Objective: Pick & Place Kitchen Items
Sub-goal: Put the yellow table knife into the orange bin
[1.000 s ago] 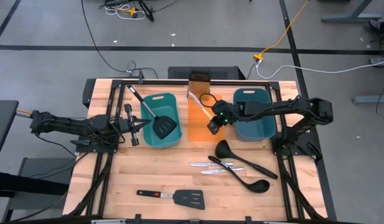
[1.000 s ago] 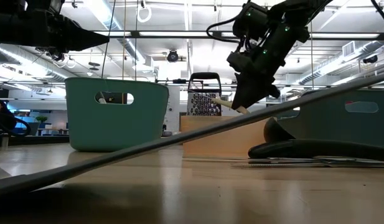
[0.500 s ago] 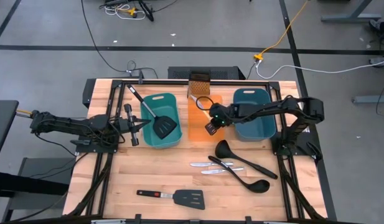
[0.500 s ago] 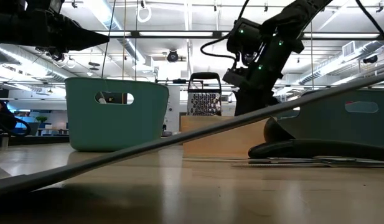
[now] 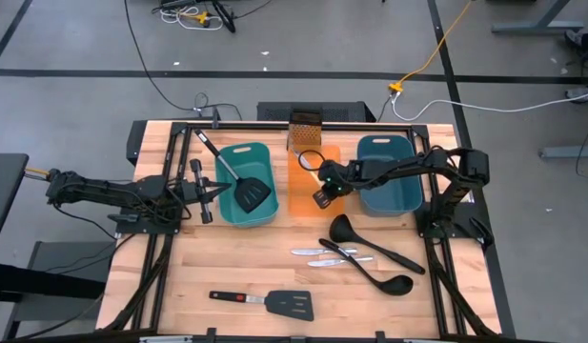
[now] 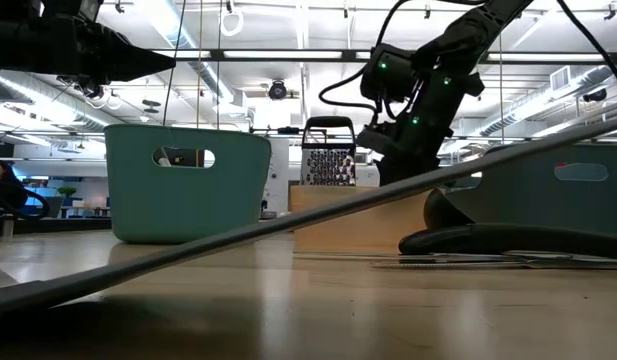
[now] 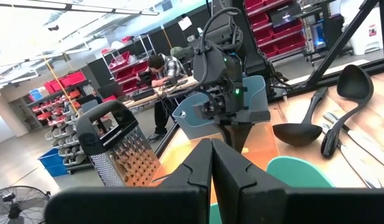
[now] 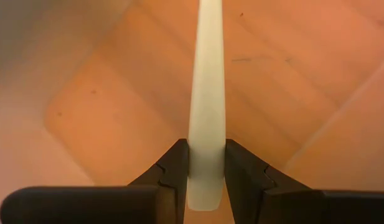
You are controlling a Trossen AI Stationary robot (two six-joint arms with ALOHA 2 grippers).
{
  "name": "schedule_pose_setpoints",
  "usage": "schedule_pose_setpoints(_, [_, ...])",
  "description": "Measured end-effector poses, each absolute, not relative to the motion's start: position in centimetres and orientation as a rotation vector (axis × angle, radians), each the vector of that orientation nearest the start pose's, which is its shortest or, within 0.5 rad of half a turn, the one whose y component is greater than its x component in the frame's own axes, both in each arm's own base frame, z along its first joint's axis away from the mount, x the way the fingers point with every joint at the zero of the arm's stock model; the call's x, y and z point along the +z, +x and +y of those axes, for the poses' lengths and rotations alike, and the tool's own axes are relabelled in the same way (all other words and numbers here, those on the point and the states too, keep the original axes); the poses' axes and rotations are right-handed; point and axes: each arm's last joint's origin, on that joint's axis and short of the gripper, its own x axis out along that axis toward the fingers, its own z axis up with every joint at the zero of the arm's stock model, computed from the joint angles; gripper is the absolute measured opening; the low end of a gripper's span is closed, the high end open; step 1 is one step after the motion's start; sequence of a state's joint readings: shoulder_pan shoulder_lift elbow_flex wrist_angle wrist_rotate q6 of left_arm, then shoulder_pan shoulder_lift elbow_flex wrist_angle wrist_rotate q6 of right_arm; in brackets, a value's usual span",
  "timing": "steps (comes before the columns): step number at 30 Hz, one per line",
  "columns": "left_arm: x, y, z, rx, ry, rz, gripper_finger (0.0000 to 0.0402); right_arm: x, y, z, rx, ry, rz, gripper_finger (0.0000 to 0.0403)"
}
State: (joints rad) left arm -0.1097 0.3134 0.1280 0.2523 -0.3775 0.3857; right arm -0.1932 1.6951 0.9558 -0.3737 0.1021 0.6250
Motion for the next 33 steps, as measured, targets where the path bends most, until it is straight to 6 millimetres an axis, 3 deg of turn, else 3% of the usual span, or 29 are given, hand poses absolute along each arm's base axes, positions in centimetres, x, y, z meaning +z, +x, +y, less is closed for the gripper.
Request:
schedule_pose_setpoints(20, [20.5, 11.6, -0.2, 0.277, 0.379, -0.011, 0.0016, 14.8, 31.1, -7.2, -0.644, 0.639, 1.022, 0.0084])
schedule_pose_setpoints(33, [20.5, 11.6, -0.2, 0.280, 0.379, -0.011, 0.0016, 14.1, 34.4, -8.0, -0.629, 0.561, 1.172, 0.0084])
